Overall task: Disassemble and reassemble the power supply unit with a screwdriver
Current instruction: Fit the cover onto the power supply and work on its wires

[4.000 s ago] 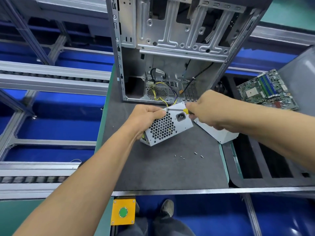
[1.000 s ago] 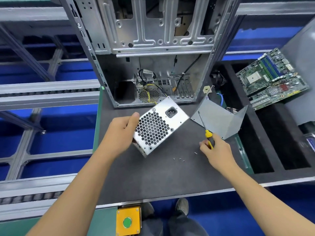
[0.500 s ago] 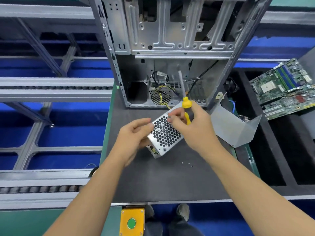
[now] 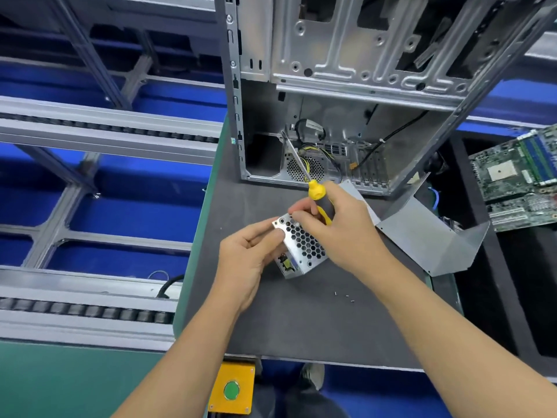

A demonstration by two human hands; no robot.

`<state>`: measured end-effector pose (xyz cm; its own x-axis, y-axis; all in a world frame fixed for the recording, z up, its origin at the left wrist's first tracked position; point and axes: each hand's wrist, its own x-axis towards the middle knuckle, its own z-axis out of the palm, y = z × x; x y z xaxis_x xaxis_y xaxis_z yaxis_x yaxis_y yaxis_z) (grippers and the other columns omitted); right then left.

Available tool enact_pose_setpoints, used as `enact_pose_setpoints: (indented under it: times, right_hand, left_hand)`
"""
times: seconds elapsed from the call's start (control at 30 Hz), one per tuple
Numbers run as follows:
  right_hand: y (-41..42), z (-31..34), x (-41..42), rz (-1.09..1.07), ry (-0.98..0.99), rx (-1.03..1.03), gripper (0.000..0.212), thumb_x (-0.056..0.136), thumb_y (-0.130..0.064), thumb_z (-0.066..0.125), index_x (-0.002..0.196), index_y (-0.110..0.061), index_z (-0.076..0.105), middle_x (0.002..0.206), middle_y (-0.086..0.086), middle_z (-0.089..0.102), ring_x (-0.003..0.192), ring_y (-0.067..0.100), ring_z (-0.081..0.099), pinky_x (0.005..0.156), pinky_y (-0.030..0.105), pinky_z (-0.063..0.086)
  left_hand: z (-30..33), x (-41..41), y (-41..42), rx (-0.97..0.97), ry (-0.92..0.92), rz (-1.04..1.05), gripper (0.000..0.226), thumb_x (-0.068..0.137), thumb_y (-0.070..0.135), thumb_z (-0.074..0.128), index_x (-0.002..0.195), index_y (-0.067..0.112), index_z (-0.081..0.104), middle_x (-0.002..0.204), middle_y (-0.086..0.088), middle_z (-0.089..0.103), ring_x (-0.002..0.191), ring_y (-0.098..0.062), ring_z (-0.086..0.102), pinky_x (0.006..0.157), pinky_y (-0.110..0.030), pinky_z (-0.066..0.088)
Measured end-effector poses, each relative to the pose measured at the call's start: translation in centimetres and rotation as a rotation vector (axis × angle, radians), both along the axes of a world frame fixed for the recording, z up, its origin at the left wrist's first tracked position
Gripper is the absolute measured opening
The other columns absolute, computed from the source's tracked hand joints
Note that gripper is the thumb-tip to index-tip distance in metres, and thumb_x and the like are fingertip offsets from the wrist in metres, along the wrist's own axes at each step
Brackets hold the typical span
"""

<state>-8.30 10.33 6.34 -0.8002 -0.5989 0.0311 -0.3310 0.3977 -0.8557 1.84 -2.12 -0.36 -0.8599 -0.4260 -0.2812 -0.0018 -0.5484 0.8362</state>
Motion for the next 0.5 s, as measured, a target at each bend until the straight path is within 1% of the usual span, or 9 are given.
enact_pose_setpoints:
  times: [0.07,0.17,0.2,0.27,0.33,0.43,0.5]
  right_hand:
    - [-0.2,0.0,0.0,-0.007,0.002,-0.024,0.008,0.089,-0.029,0.068,0.085,-0.03,0.061,0.083,-0.011,0.068,0.063,0.011,0.052,0.057,0.021,0.045]
    - [-0.3,0.2,-0.1,0.018,0.028,-0.001,0.022,0.088,-0.026,0.07,0.078,-0.036,0.053,0.083,-0.012,0.07,0.063,0.008,0.053,0.055,0.017,0.043]
    - [-0.4,0.3,-0.2,0.041,0.033,0.024,0.024,0.088,-0.026,0.07,0.078,-0.035,0.05,0.084,-0.015,0.07,0.065,0.007,0.055,0.056,0.015,0.043]
    - [-0.6,0.3,-0.2,0.082,0.03,0.078,0.02,0.088,-0.024,0.071,0.082,-0.027,0.052,0.085,-0.022,0.07,0.072,0.004,0.058,0.059,0.013,0.043]
    - [-0.8,0.4,-0.3,0.102,0.034,0.108,0.018,0.088,-0.023,0.071,0.086,-0.021,0.054,0.085,-0.023,0.069,0.073,0.002,0.059,0.059,0.011,0.043]
    - [-1.1,0.7,-0.5,0.124,0.078,0.163,0.02,0.088,-0.023,0.069,0.084,-0.026,0.05,0.083,-0.021,0.068,0.072,0.004,0.059,0.054,0.013,0.042]
    - [-1.4,1.0,-0.6,0.146,0.114,0.221,0.023,0.089,-0.023,0.067,0.083,-0.027,0.045,0.081,-0.02,0.066,0.072,0.006,0.057,0.052,0.017,0.042]
  left_hand:
    - [0.0,0.0,0.3,0.033,0.015,0.013,0.024,0.083,0.014,0.07,0.106,0.012,0.077,0.109,-0.015,0.074,0.103,-0.026,0.072,0.083,-0.03,0.058]
    - [-0.1,0.1,0.6,0.028,0.019,-0.002,0.029,0.088,0.015,0.066,0.116,0.007,0.071,0.112,-0.015,0.073,0.105,-0.025,0.071,0.084,-0.03,0.057]
    - [-0.1,0.1,0.6,0.02,0.018,-0.006,0.027,0.09,0.013,0.064,0.116,0.007,0.071,0.112,-0.014,0.074,0.105,-0.024,0.071,0.084,-0.029,0.057]
    - [0.0,0.0,0.5,0.021,0.016,-0.006,0.023,0.091,0.01,0.063,0.111,0.009,0.074,0.11,-0.014,0.074,0.101,-0.023,0.072,0.083,-0.028,0.057]
    - [0.1,0.0,0.4,0.024,0.024,-0.004,0.02,0.09,0.01,0.064,0.105,0.012,0.077,0.107,-0.014,0.075,0.098,-0.022,0.073,0.081,-0.028,0.057]
    - [0.2,-0.1,0.4,0.04,0.025,0.003,0.02,0.083,0.015,0.068,0.101,0.013,0.078,0.103,-0.015,0.076,0.094,-0.022,0.073,0.079,-0.028,0.058]
    - [0.2,-0.1,0.3,0.056,0.027,0.004,0.026,0.081,0.016,0.069,0.105,0.008,0.076,0.105,-0.017,0.075,0.097,-0.025,0.073,0.081,-0.03,0.058]
